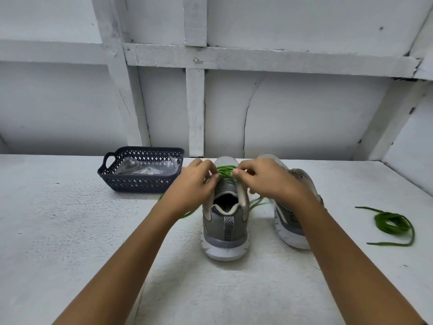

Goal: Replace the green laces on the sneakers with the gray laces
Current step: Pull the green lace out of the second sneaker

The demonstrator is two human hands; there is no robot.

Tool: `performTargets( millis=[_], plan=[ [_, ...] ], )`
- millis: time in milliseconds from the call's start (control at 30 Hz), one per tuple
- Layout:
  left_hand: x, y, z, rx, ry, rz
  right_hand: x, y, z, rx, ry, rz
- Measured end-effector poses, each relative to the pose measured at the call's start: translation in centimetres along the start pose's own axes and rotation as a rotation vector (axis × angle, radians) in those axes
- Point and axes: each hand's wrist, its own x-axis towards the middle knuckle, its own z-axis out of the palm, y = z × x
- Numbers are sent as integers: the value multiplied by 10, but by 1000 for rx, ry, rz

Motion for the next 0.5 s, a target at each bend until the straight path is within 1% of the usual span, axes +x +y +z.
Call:
performTargets(
  millis=[33,100,200,233,267,367,500],
  plan=[
    [-5,1,3,-24,0,-13,-3,0,1,23,-15,0],
    [-9,0,9,-26,-52,-62,-3,1,5,99,-27,21],
    [-7,-2,12,-59,-166,-155,6,4,7,223,52,107],
    [-6,-2,13,-75,-190,-184,11,6,8,225,67,138],
    [-5,-3,15,-92,-203,-213,16,7,9,202,45,171],
    [-3,-5,17,-113,-223,-278,29,8,7,189,-115,244],
    [-1,-4,18,-76,-234,-266,37,5,0,230,-197,231]
  ],
)
